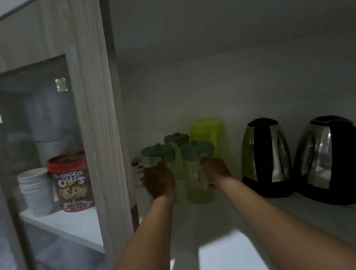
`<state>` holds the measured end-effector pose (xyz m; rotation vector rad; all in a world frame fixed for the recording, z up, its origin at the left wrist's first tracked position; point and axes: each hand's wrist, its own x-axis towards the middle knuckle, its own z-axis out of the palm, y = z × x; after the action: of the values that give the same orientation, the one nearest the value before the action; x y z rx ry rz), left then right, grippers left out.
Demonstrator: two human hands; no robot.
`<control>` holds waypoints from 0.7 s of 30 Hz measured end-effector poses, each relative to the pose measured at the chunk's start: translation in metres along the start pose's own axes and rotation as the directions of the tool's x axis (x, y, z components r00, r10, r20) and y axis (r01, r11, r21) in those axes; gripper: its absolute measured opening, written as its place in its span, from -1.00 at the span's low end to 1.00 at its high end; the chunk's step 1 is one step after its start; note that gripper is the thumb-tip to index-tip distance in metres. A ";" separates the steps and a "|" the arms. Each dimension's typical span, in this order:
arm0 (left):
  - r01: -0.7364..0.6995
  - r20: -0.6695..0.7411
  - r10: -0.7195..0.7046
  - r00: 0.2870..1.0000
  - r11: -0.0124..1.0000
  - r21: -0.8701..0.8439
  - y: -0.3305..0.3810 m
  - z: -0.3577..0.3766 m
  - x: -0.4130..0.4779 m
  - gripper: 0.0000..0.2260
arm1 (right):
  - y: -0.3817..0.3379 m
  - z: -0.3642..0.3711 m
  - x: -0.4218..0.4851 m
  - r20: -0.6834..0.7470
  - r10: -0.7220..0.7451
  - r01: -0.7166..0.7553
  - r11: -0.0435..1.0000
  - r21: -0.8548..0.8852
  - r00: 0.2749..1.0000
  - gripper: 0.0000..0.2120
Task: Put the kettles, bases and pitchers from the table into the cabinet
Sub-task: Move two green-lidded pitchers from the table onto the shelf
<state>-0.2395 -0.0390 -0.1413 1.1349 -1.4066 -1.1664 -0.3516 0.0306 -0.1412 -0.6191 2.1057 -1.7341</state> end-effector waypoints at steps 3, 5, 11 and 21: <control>-0.011 -0.076 0.014 0.997 0.999 0.045 0.004 0.014 0.013 -0.52 | 0.003 0.005 0.034 0.029 -0.033 0.034 0.999 -0.034 0.999 -0.53; -0.006 -0.082 0.009 0.997 0.999 0.033 0.004 0.022 0.021 -0.49 | 0.003 0.005 0.045 0.039 -0.031 0.032 0.999 -0.030 0.999 -0.50; -0.079 -0.048 0.082 0.995 0.995 0.059 0.001 0.030 0.024 -0.46 | 0.002 -0.001 0.055 0.052 -0.039 0.043 0.996 -0.073 0.998 -0.39; -0.173 0.164 0.143 0.976 0.968 0.183 0.014 -0.034 -0.049 -0.65 | -0.002 -0.037 -0.054 -0.159 -0.072 0.040 0.980 -0.195 0.985 -0.43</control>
<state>-0.2009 0.0069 -0.1294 1.0640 -1.7268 -1.0328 -0.3253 0.0897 -0.1324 -0.6099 2.4126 -1.6771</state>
